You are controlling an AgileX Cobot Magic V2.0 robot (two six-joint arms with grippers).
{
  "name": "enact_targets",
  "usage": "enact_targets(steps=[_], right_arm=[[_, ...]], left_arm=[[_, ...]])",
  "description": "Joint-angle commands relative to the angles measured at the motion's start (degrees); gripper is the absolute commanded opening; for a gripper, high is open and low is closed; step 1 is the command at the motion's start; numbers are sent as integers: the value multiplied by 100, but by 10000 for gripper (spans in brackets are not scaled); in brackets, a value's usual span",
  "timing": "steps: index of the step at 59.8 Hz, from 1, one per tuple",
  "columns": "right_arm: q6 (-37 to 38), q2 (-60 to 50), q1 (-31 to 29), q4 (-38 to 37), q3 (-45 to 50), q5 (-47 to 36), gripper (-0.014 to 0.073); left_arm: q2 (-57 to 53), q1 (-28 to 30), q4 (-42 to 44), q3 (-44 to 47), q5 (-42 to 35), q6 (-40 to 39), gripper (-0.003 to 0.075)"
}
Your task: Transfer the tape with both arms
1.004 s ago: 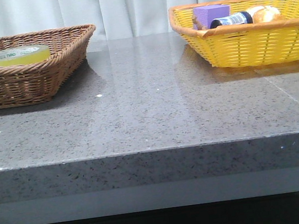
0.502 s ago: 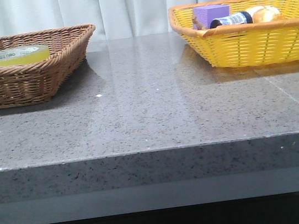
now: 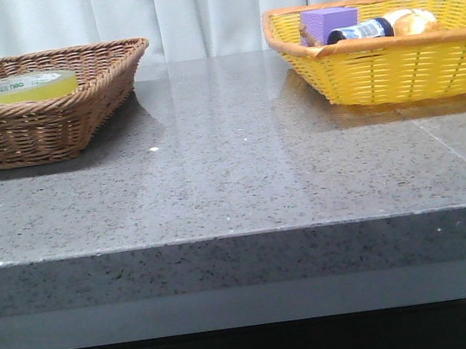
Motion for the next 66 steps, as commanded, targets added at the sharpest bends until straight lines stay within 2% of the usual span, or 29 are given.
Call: enact_targets(steps=[1,8,17,21,29,39,48,66], right_arm=[[-60,52,-18,-50,-149,-474,-69],[-38,41,34,-65,-96,-783,-69],[124,-257,354,-934,402,-1487,-69],[274,-489,386,-942,700,-1562,-69],[632,-1095,353,-931,1439,-1531,-69],[672,-1877,353,-905,2202,-1292,-69],[672,-2071,353,-802,2200,-813,-69],[672,-2071,353,-789,2200,-742,-69]], left_arm=[[-108,14,-56,215,-505,-27,-20],[-108,14,-56,215,-505,-27,-20],[-108,14,-56,215,-505,-27,-20],[-108,14,-56,215,-505,-27,-20],[-108,14,-56,215,-505,-27,-20],[-108,14,-56,215,-505,-27,-20],[-108,14,-56,215,-505,-27,-20],[-108,14,-56,215,-505,-27,-20]])
